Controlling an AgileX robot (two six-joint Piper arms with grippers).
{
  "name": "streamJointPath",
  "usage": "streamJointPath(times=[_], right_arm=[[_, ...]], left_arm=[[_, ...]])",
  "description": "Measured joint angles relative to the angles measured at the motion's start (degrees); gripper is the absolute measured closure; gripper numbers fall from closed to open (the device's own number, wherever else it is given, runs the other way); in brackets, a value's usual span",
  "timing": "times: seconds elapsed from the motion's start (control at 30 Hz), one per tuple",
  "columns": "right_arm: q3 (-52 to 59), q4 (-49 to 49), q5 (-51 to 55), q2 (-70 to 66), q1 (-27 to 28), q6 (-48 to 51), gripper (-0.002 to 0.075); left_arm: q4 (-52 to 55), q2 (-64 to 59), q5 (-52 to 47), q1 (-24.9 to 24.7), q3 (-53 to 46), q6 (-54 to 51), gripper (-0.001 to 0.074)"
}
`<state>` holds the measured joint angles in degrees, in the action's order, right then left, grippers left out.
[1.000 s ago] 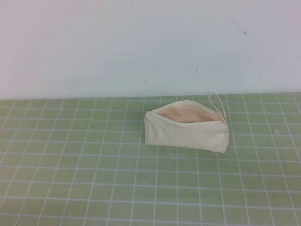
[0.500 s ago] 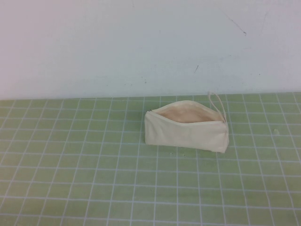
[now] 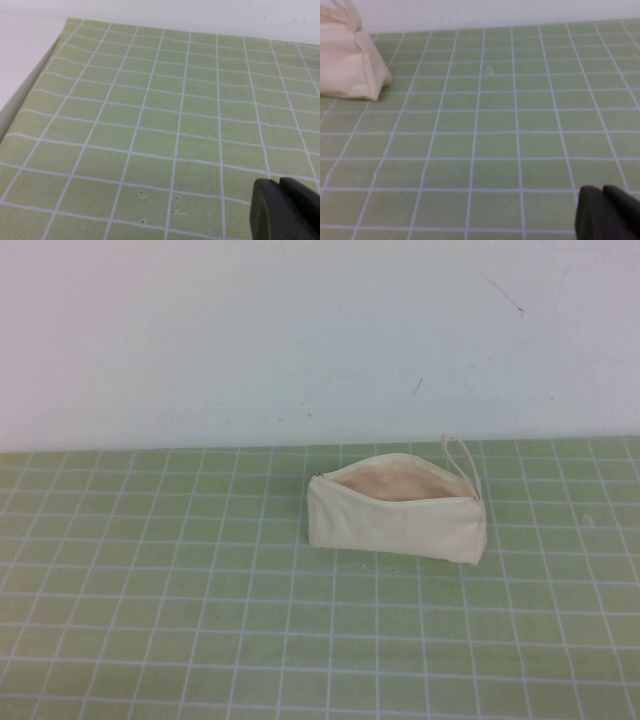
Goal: Put eraser into pencil case
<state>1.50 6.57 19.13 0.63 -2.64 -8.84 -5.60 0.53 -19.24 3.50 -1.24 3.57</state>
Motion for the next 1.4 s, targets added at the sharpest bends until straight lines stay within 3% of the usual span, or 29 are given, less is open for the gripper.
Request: streamJointPath(times=[1.4], right_arm=[[-0.1,0.11,1.11,0.0,0.0,-0.38,0.0727]], left_arm=[[0.0,0.0,0.0,0.0,0.0,0.0,0.0736]])
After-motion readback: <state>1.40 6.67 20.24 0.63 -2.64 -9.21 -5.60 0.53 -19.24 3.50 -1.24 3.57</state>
